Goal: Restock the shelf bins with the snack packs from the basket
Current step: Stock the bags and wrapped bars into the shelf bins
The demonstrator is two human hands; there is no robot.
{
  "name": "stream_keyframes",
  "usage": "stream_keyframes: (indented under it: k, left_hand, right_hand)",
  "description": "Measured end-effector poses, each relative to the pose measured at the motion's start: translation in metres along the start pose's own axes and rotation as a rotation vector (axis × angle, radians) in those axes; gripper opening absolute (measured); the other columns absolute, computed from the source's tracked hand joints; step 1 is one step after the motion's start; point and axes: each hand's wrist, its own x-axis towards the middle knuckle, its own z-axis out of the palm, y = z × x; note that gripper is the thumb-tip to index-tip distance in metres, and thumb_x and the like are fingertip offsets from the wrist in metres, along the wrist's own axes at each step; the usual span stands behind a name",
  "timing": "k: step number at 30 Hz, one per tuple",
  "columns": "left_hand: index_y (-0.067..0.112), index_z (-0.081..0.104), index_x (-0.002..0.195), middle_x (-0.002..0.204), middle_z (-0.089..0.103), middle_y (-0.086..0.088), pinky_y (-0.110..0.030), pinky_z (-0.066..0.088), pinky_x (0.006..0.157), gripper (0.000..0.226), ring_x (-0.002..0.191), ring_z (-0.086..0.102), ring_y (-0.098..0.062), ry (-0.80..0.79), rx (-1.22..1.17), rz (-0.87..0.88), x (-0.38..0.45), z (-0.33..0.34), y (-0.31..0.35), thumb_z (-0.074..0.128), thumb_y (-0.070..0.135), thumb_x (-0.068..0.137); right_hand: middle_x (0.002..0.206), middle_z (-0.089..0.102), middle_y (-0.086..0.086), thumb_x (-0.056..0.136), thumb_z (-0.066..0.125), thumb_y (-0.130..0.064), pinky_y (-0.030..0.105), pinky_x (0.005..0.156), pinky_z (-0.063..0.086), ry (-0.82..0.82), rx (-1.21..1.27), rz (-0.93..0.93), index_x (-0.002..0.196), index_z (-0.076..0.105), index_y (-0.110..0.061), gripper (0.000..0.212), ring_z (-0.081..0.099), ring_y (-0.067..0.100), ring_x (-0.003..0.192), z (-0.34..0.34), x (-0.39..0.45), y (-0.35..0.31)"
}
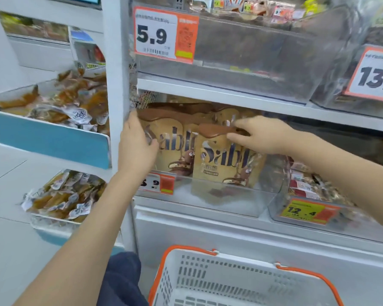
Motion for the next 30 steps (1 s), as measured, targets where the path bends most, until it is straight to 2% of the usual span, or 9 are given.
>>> stream_keyframes:
  k: [4, 6, 11, 15, 18, 21, 25, 28, 30]
  left_hand:
    - [0.005, 0.024, 0.147, 0.143, 0.035, -0.014, -0.035, 0.031, 0.106, 0.073, 0.132, 0.035, -0.028, 0.018, 0.045, 0.044, -0.001, 0.005, -0.006, 0.063, 0.013, 0.086]
    - [0.005, 0.025, 0.147, 0.141, 0.037, -0.014, -0.038, 0.034, 0.103, 0.070, 0.129, 0.038, -0.029, 0.016, 0.071, 0.079, 0.000, 0.005, -0.010, 0.059, 0.009, 0.085]
    - [0.008, 0.028, 0.146, 0.139, 0.040, -0.013, -0.039, 0.035, 0.103, 0.065, 0.127, 0.040, -0.029, -0.022, 0.085, 0.129, 0.000, 0.001, -0.013, 0.055, 0.005, 0.086]
    - [0.008, 0.028, 0.145, 0.140, 0.039, -0.010, -0.034, 0.034, 0.102, 0.063, 0.127, 0.040, -0.026, -0.030, 0.029, 0.120, 0.001, -0.003, -0.013, 0.053, 0.007, 0.088]
    - [0.008, 0.025, 0.146, 0.143, 0.039, -0.009, -0.035, 0.035, 0.101, 0.061, 0.127, 0.041, -0.026, -0.037, -0.010, 0.075, 0.003, -0.004, -0.011, 0.052, 0.011, 0.091]
    - [0.008, 0.026, 0.145, 0.141, 0.042, -0.012, -0.038, 0.039, 0.096, 0.057, 0.123, 0.045, -0.030, -0.026, -0.022, 0.037, 0.005, -0.006, -0.009, 0.047, 0.010, 0.092]
    - [0.013, 0.018, 0.149, 0.144, 0.039, -0.013, -0.042, 0.041, 0.094, 0.065, 0.121, 0.047, -0.033, -0.002, -0.066, 0.030, 0.006, -0.006, -0.002, 0.048, 0.006, 0.091]
    - [0.018, 0.013, 0.150, 0.153, 0.019, -0.014, -0.043, 0.036, 0.106, 0.077, 0.131, 0.035, -0.034, -0.053, -0.036, 0.111, 0.003, -0.001, 0.004, 0.054, 0.003, 0.086]
    - [0.020, 0.015, 0.150, 0.155, 0.009, -0.016, -0.039, 0.024, 0.112, 0.076, 0.140, 0.018, -0.033, -0.079, 0.044, 0.117, 0.002, 0.003, 0.004, 0.057, 0.007, 0.087]
  right_hand:
    - [0.150, 0.038, 0.000, 0.093, 0.022, -0.064, 0.038, 0.093, 0.046, 0.027, 0.133, 0.024, 0.151, 0.015, -0.033, 0.066, 0.047, 0.024, 0.127, 0.004, 0.040, -0.036]
    - [0.156, 0.027, 0.001, 0.092, 0.024, -0.067, 0.033, 0.089, 0.042, -0.007, 0.174, 0.065, 0.152, 0.003, -0.034, 0.071, 0.043, 0.026, 0.131, 0.004, 0.060, -0.054]
    - [0.148, 0.038, 0.003, 0.084, 0.049, -0.068, 0.032, 0.095, 0.037, -0.156, 0.372, 0.195, 0.149, 0.024, -0.026, 0.082, 0.043, 0.026, 0.129, 0.010, 0.096, -0.068]
    - [0.120, 0.058, 0.006, 0.090, 0.053, -0.051, 0.033, 0.079, 0.047, 0.061, 0.205, 0.197, 0.133, 0.045, -0.021, 0.053, 0.057, 0.027, 0.105, 0.018, 0.103, -0.071]
    - [0.114, 0.063, 0.007, 0.094, 0.054, -0.039, 0.032, 0.075, 0.046, 0.242, 0.148, 0.155, 0.129, 0.055, -0.023, 0.038, 0.059, 0.030, 0.100, 0.027, 0.091, -0.077]
    - [0.096, 0.069, 0.008, 0.093, 0.056, -0.035, 0.032, 0.069, 0.041, 0.402, 0.072, 0.027, 0.108, 0.067, -0.015, 0.028, 0.061, 0.032, 0.092, 0.029, 0.074, -0.083]
    - [0.089, 0.071, 0.009, 0.098, 0.042, -0.041, 0.035, 0.075, 0.051, 0.334, 0.262, 0.021, 0.095, 0.069, -0.011, 0.040, 0.063, 0.027, 0.080, 0.011, 0.060, -0.085]
    - [0.109, 0.066, 0.012, 0.102, 0.027, -0.042, 0.036, 0.078, 0.048, 0.228, 0.291, 0.102, 0.118, 0.061, -0.014, 0.047, 0.058, 0.026, 0.090, 0.005, 0.065, -0.084]
    - [0.100, 0.063, 0.006, 0.102, 0.023, -0.042, 0.033, 0.071, 0.042, 0.209, 0.228, 0.078, 0.116, 0.058, -0.019, 0.044, 0.054, 0.024, 0.088, 0.008, 0.068, -0.084]
